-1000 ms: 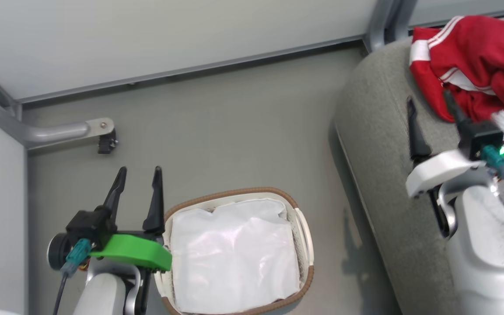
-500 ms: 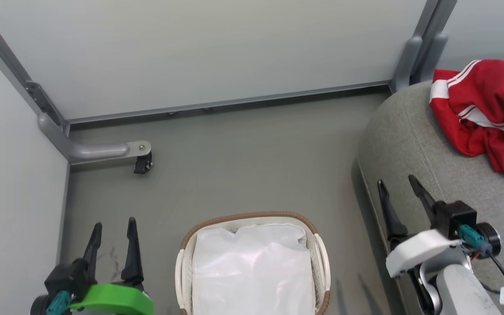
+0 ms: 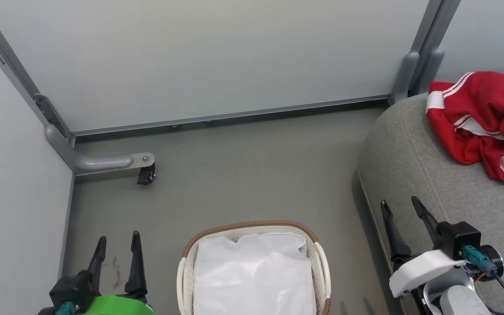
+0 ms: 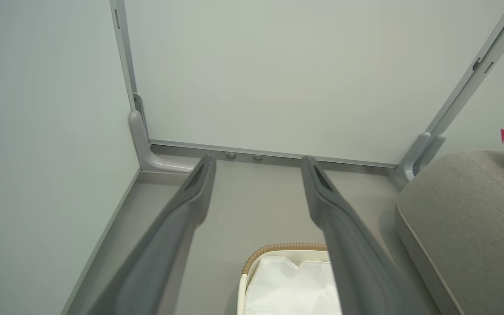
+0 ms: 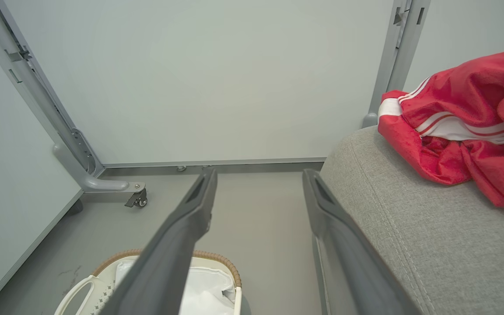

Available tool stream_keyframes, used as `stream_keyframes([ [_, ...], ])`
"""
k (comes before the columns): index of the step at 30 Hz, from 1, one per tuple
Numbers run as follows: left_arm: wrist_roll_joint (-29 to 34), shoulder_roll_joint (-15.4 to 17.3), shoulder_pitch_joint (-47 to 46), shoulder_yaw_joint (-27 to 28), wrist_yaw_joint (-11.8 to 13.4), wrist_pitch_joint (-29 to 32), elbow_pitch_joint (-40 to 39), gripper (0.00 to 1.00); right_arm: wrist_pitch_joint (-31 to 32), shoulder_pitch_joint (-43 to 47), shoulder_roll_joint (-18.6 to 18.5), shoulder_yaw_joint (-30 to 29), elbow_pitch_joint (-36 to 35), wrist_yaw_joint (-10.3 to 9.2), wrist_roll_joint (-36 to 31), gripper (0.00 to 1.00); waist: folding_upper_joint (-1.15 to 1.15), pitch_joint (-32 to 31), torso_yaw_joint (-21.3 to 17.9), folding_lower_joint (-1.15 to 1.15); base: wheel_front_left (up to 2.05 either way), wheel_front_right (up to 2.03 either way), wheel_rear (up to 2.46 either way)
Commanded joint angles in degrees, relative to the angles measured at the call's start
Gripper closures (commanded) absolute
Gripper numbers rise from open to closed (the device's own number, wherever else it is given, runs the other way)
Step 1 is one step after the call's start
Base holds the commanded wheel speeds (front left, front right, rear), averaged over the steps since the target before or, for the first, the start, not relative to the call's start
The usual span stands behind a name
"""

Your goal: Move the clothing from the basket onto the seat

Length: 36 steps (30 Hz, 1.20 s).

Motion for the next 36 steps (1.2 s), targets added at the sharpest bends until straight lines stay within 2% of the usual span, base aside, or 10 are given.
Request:
stream_keyframes([
  [1, 0.01, 0.02, 0.49, -0.11, -0.17, -0.04, 0.27, 0.00, -0.02, 0.69, -0.21, 0.07, 0.13, -0.08, 0.35, 0.00, 0.00, -0.03, -0.06, 0.00, 0.00, 0.00, 0.00],
  [9, -1.16, 0.02, 0.48, -0.48, -0.21, -0.04, 1.26, 0.00, -0.03, 0.99, -0.21, 0.03, 0.25, -0.08, 0.72, 0.00, 0.00, -0.41, -0.06, 0.00, 0.00, 0.00, 0.00],
  [10, -1.28, -0.01, 0.00, -0.50, -0.10, 0.00, 1.38, 1.00, 0.00, 0.31, -0.01, 0.04, 0.15, 0.00, 0.45, 1.00, 0.00, -0.42, -0.06, 0.00, 0.00, 0.00, 0.00],
  [14, -1.36, -0.19, 0.05, -0.67, -0.10, 0.05, 3.26, 1.00, 0.10, 1.09, 0.41, 0.06, 1.94, 0.00, 0.52, 1.00, 0.00, -0.45, -0.06, 0.00, 0.00, 0.00, 0.00],
  [36, -21.99, -0.03, -2.39, 1.88, -0.25, 5.91, 1.94, 1.00, 6.07, 0.91, 0.23, -2.12, -0.08, -0.01, 23.50, 1.00, 0.00, -0.75, -0.05, 0.00, 0.00, 0.00, 0.00],
])
